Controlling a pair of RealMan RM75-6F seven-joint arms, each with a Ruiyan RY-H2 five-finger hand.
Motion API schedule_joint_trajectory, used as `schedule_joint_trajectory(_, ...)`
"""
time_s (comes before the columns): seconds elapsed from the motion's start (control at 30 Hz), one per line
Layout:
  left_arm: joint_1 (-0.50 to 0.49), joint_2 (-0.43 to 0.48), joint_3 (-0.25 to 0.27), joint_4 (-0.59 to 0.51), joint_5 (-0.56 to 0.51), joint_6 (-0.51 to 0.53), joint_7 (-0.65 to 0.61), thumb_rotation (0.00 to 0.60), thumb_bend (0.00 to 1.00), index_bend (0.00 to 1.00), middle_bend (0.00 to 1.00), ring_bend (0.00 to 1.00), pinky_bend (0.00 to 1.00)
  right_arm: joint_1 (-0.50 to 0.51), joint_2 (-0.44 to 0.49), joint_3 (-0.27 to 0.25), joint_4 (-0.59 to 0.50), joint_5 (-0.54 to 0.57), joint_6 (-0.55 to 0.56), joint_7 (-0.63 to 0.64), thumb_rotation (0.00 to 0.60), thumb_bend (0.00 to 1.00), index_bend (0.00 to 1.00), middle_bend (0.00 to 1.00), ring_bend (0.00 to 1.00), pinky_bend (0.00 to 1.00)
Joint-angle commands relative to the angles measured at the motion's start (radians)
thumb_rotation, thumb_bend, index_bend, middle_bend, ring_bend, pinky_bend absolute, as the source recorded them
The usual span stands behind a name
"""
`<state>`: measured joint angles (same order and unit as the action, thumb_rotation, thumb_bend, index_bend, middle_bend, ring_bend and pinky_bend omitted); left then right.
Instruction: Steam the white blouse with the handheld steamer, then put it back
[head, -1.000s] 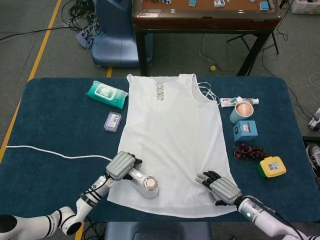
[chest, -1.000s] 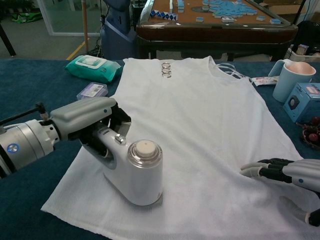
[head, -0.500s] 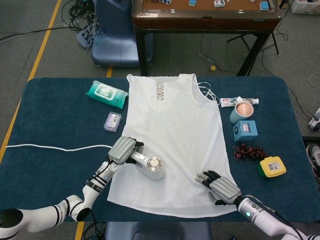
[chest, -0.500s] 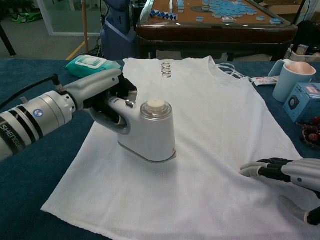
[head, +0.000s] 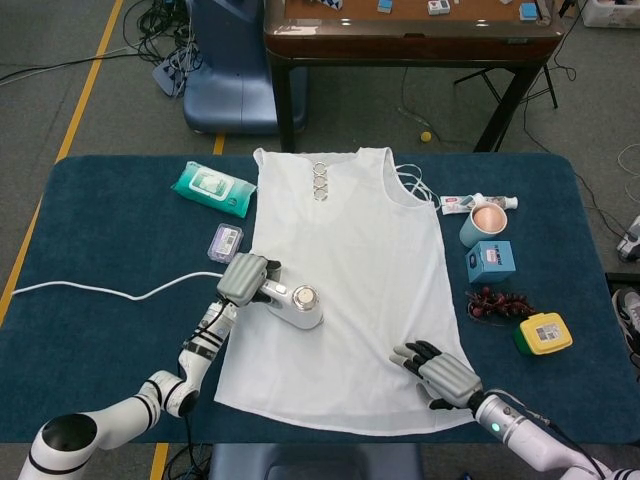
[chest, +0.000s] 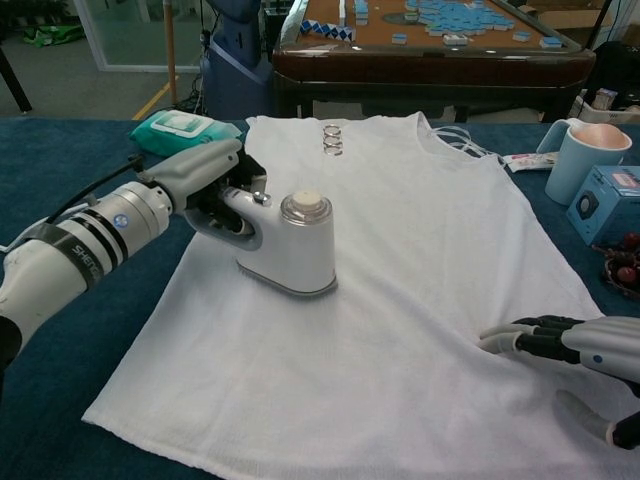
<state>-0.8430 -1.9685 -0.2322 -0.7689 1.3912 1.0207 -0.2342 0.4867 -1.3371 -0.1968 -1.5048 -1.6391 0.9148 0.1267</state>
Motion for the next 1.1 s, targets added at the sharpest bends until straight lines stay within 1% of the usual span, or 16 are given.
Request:
schedule_joint_trajectory(0.03,-0.002,-0.016,0.005,0.03,-0.002,-0.005,-0.026,0.6,0.2,0.84,0.73,0.61,0.57,0.001,0.0,0.001,0.0,0.001,-0.002,0.0,0.6,0.71,0.0,0.07,0.0,0.02)
schedule_joint_trajectory(0.3,0.029,-0.003,0.057,0.032,0.043,0.039,-0.058,0.6,0.2,0.84,0.73,0.61,0.57,0.002,0.001,0.0,-0.001,0.004,-0.005,-0.004,0.6,0.71,0.0,0.07,0.0,0.02)
schedule_joint_trajectory(0.47,0.044,0.008,0.079,0.018,0.068,0.074,-0.066,0.6,0.2,0.84,0.73,0.61,0.57,0.002,0.0,-0.001,-0.004,0.004,-0.006,-0.007,0.6,0.71,0.0,0.07,0.0,0.02)
schedule_joint_trajectory(1.1,0.092,0.082,0.15,-0.143,0.126,0.116,0.004,0.6,0.2,0.84,0.73,0.6,0.56,-0.002,0.001,-0.002,-0.021,0.009,-0.005,-0.032,0.6,0.71,0.0,0.07,0.0,0.02)
